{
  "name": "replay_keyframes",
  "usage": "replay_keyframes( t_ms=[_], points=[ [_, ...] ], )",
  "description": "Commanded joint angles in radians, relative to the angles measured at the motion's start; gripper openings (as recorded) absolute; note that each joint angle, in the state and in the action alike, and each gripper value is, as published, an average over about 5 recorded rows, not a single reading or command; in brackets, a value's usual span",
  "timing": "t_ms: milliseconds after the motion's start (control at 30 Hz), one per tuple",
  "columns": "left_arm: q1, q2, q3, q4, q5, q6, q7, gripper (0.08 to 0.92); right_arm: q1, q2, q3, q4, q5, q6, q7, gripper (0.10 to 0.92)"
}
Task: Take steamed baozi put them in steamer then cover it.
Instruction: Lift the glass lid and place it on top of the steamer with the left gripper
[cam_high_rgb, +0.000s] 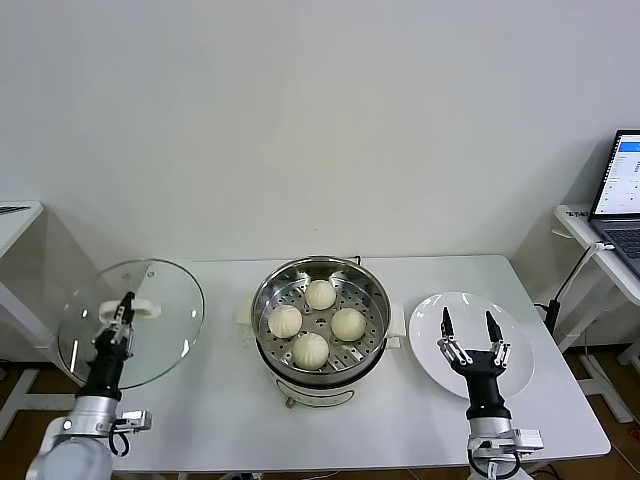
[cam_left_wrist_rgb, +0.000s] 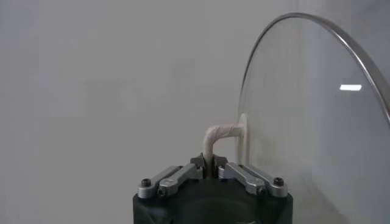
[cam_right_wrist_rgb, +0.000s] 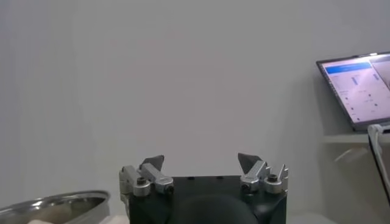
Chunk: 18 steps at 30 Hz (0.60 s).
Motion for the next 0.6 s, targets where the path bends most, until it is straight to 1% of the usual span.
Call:
replay_keyframes(
  t_ms=[33,133,300,467,600],
  points=[
    [0.012,0.179,0.278,-0.431,-0.113,0.444,0.38,0.189,0.003,0.001,0.005,-0.004,0.001,0.0,0.0,0.823],
    [-0.054,0.191,0.418,-0.434,-0.059,0.529,0.432,0.189,0.007,0.003,0.01,-0.012,0.0,0.0,-0.001,0.823],
    [-0.186,0.186,0.615,-0.402,0.053,0.624,0.493,0.189,0.016,0.011,0.021,-0.028,-0.002,0.0,-0.002,0.823],
    [-0.3,0.151,0.764,-0.342,0.127,0.675,0.522,0.189,0.019,0.021,0.029,-0.038,-0.007,0.0,-0.003,0.823],
    [-0.361,0.107,0.839,-0.282,0.174,0.699,0.53,0.189,0.018,0.027,0.035,-0.045,-0.011,0.001,-0.003,0.823]
  ],
)
